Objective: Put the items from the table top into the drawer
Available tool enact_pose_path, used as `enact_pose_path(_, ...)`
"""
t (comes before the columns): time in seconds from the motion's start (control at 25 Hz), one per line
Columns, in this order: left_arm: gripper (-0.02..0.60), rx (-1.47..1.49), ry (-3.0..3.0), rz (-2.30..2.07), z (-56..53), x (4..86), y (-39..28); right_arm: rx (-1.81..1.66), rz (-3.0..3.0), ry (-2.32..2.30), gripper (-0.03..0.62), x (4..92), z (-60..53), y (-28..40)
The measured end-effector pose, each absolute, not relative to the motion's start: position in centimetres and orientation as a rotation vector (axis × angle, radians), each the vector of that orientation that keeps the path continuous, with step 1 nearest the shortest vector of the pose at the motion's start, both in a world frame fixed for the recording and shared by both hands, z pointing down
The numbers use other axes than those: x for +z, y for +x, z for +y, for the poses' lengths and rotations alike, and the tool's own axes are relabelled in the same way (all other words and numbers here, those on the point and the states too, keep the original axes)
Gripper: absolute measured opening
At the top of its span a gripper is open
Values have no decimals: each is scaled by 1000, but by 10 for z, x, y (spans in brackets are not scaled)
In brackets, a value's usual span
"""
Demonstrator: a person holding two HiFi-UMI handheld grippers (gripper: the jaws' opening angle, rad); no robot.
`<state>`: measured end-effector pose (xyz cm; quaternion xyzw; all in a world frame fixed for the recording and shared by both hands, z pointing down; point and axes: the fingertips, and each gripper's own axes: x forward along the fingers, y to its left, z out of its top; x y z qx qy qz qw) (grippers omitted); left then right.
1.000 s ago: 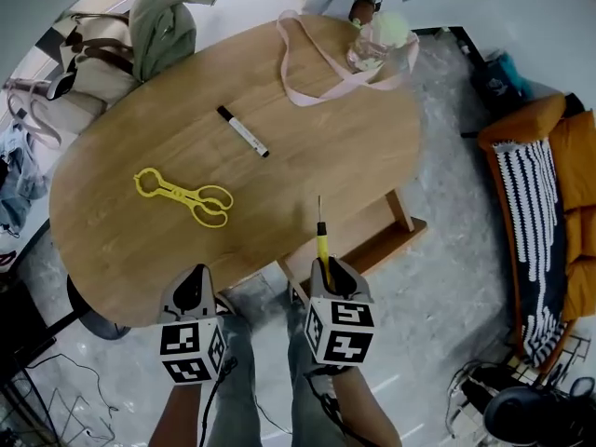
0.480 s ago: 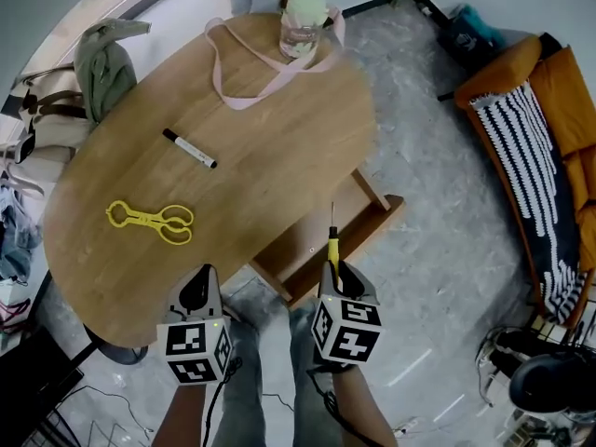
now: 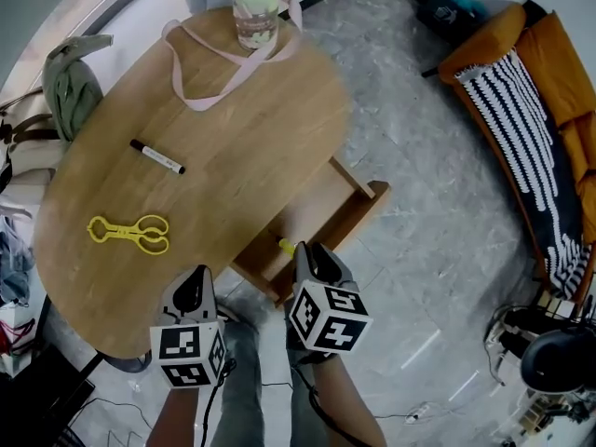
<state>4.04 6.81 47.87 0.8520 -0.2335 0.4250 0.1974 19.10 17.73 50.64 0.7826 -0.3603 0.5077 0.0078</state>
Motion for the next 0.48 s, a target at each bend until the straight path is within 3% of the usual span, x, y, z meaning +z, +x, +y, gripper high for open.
enact_pose_path(0.48, -3, 1160, 2334, -718, 60, 483, 21, 1455, -1110, 2348, 101, 505, 177, 204)
